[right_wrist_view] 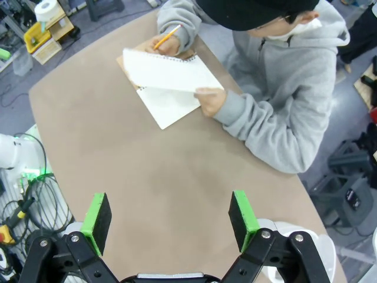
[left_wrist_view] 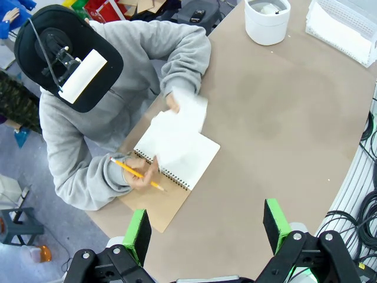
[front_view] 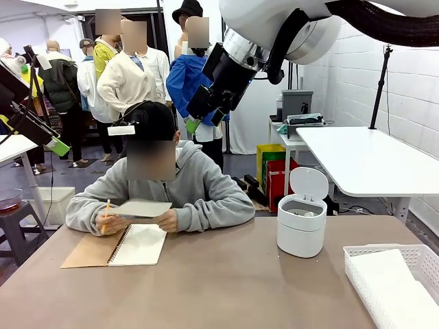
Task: Sort the paper based on its condition.
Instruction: If a person hands you a paper, place it in the Organizing basket , and if it's crumpled, put it in the Trash can.
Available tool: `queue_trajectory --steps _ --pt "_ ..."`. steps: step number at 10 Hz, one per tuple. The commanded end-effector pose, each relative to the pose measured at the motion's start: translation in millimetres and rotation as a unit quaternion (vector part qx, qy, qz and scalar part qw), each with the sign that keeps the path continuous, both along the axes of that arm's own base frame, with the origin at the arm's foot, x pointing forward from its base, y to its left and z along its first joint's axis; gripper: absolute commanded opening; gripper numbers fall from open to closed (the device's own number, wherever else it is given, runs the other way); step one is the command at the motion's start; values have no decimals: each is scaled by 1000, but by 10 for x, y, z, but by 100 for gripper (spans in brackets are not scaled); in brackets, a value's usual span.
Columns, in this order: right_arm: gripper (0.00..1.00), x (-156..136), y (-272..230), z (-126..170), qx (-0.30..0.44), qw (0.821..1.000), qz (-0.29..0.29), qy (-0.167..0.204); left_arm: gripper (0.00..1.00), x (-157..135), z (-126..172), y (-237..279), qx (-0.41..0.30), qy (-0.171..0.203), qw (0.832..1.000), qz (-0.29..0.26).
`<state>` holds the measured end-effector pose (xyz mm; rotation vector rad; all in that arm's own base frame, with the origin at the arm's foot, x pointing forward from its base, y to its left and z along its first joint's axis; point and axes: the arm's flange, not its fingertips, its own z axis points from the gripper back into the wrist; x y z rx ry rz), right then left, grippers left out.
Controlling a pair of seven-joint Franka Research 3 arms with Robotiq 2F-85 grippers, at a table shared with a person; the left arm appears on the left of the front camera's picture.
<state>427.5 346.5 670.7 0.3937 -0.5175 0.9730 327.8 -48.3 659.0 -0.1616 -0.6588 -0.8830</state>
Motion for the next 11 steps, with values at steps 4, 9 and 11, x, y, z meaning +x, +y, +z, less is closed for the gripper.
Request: queue_trajectory --steps 4,9,11 --pt "100 -12 -15 -5 5 1000 2 3 100 -3 -2 2 1 0 1000 1" --pt "100 230 -197 -246 83 986 -109 100 100 -3 -2 2 1 0 1000 1" --pt "100 381 -369 -489 111 963 -183 165 100 -3 -2 2 1 0 1000 1"
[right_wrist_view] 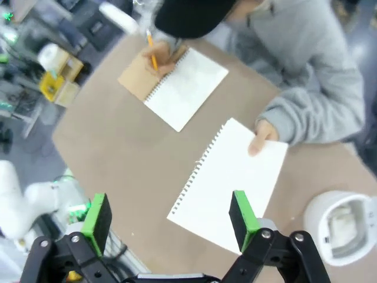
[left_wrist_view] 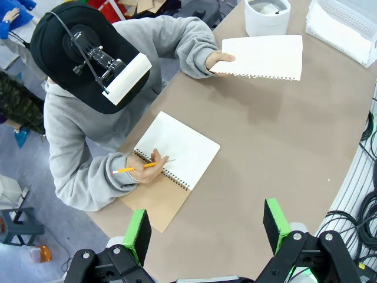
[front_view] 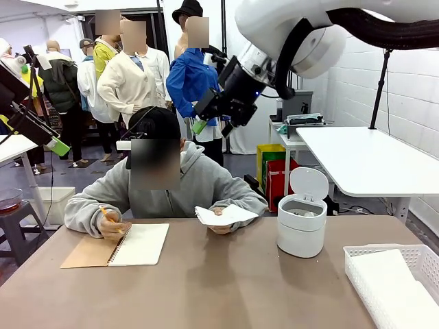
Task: Sort the paper based on its condition.
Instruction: If a person hands you a paper, place it in the Organizing basket , and if it's crumpled, put it in the Trash can.
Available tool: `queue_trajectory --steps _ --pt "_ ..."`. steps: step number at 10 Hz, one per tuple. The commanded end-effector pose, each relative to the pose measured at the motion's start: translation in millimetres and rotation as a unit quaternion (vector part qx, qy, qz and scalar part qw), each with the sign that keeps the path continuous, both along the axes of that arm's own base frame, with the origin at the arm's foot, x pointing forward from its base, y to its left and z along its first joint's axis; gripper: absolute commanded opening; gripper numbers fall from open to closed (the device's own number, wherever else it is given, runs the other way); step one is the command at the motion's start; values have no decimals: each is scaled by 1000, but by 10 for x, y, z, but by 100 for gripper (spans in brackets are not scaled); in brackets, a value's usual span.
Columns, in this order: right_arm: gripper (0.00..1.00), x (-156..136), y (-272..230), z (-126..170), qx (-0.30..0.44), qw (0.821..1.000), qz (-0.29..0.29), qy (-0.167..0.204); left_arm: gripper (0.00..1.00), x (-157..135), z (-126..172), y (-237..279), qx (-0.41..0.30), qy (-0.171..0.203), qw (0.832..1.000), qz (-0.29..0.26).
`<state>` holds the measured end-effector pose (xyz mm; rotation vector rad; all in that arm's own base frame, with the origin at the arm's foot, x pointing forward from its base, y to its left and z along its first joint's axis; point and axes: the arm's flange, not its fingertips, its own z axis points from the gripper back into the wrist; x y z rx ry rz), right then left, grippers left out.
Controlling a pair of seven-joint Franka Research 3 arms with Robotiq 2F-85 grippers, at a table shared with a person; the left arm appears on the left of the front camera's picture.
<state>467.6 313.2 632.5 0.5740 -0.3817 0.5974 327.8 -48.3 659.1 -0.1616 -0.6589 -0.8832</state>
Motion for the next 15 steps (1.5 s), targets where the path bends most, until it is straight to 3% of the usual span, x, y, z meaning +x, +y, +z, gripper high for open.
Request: queue_trajectory --steps 1,5,6,7,8,11,13,15 --pt "100 45 -107 -237 46 994 -80 66 100 -3 -2 2 1 0 1000 1" --pt "100 77 -429 -798 58 958 -194 201 100 -3 -2 2 1 0 1000 1" --pt "100 53 -496 -917 77 948 -199 235 100 -3 -2 2 1 0 1000 1" --pt "100 6 -416 -877 78 974 -114 181 100 -3 -2 2 1 0 1000 1" --pt "100 160 -434 -872 49 960 -182 205 100 -3 -2 2 1 0 1000 1" --pt "100 130 -433 -906 57 962 -170 206 100 -3 -2 2 1 0 1000 1" --pt "100 345 -561 -1183 93 906 -196 364 100 -3 -2 2 1 0 1000 1" --pt "100 463 -691 -1458 97 884 -218 402 100 -3 -2 2 1 0 1000 1"
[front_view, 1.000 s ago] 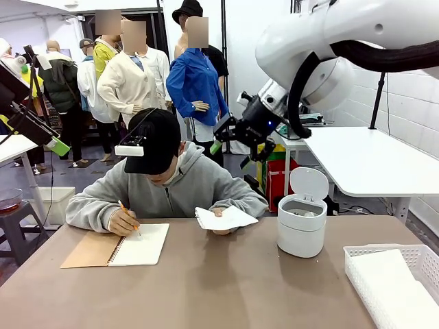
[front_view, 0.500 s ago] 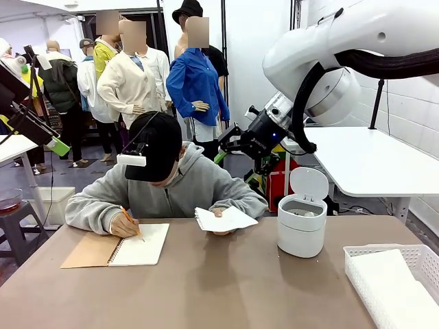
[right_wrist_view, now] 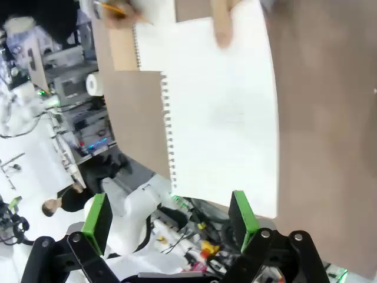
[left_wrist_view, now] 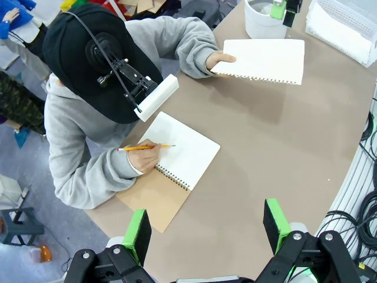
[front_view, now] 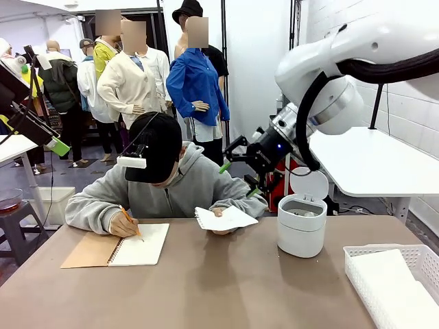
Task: Sort the paper based on its condition.
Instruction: If a person hands you a paper, place it in the Organizing basket , and if it's crumpled, put it in the Trash can.
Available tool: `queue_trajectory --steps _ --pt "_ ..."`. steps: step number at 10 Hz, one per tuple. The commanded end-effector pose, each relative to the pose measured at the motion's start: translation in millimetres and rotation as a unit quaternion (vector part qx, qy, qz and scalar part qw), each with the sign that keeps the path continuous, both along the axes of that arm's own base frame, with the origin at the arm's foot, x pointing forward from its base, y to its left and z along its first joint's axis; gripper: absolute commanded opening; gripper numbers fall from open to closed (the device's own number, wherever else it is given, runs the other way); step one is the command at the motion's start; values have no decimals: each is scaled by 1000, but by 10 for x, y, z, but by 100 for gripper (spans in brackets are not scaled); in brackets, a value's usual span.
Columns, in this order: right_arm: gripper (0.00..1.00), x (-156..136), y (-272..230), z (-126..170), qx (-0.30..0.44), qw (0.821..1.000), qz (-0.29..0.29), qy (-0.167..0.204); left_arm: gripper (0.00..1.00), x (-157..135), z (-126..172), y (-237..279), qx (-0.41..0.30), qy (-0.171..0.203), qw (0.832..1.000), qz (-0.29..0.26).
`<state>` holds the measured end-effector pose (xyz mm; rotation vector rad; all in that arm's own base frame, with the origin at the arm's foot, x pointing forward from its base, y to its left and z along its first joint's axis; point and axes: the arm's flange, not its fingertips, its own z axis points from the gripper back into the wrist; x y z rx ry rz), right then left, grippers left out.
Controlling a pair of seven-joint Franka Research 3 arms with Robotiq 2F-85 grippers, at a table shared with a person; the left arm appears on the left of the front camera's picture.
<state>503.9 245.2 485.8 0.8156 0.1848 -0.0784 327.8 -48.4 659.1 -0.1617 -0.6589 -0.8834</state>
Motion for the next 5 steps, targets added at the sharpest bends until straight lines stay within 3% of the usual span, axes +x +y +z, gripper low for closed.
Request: queue_trajectory --steps 1,2,5 --pt "100 144 -50 -96 6 999 -24 42 100 -3 -2 3 1 0 1000 1" --pt "100 150 -94 -182 -21 999 -31 31 100 -3 -2 3 1 0 1000 1" --pt "100 150 -143 -447 -55 997 -31 53 100 -3 -2 3 1 0 1000 1"
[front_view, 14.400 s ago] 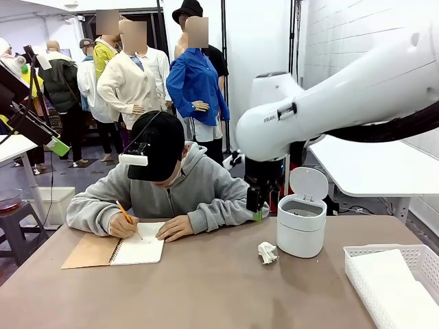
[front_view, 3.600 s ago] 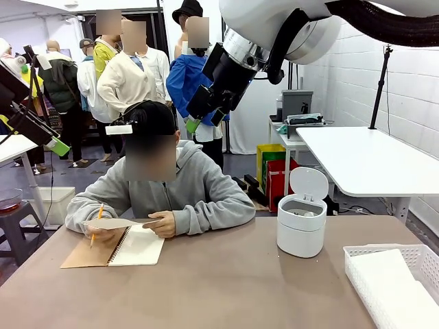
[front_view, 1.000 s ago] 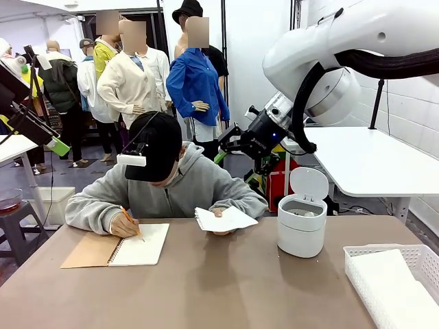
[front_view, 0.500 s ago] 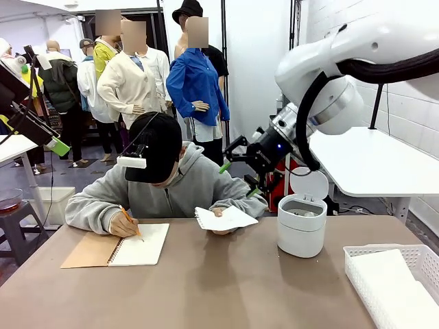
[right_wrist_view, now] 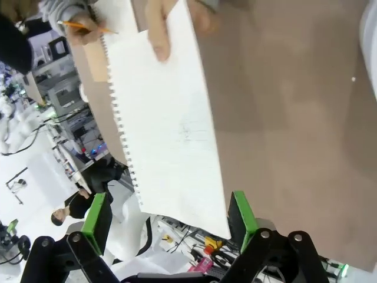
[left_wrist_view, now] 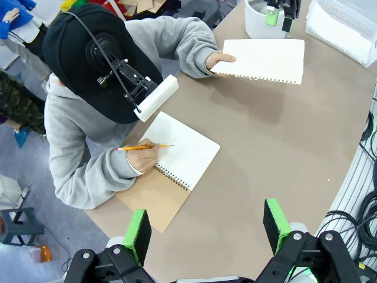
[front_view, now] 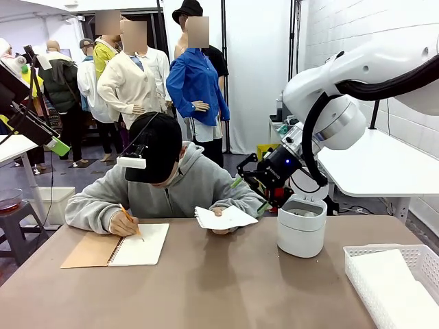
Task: Sort the paper based on its condition.
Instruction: If a person hands you a paper, place it in the Organizing basket , and if it's crumpled, put it in the Trash can.
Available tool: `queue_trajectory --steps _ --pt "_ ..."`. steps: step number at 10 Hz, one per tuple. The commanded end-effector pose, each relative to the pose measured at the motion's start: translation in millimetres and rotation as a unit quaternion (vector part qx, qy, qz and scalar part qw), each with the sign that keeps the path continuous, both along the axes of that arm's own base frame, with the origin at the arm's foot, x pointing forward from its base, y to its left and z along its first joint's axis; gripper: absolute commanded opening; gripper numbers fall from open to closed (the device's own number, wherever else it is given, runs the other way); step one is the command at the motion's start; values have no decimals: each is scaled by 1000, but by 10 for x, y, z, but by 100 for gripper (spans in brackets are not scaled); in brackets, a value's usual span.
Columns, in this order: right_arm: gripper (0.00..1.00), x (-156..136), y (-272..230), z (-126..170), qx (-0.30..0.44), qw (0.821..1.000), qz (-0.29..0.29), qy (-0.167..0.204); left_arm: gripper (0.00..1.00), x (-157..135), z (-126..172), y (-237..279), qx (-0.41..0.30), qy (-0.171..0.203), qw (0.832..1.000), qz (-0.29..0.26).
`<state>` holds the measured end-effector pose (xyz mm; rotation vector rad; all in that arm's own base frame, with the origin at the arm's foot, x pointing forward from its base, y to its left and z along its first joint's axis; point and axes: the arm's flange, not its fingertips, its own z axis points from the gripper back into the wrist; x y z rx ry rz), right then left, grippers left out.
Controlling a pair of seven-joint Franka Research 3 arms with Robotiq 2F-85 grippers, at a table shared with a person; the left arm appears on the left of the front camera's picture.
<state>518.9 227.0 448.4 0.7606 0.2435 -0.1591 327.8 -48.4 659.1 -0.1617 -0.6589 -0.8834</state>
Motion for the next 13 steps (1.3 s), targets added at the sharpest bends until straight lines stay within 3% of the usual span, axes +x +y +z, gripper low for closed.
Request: queue_trajectory --steps 1,4,9,13 --pt "100 13 55 -175 -27 999 -7 23 100 -3 -2 3 1 0 1000 1" --pt "100 -53 146 -418 -4 999 -6 54 100 -3 -2 3 1 0 1000 1" --pt "97 -59 308 -622 71 996 -20 54 100 -3 -2 3 1 0 1000 1" --pt "19 -58 333 -650 77 995 -12 69 100 -3 -2 3 1 0 1000 1"
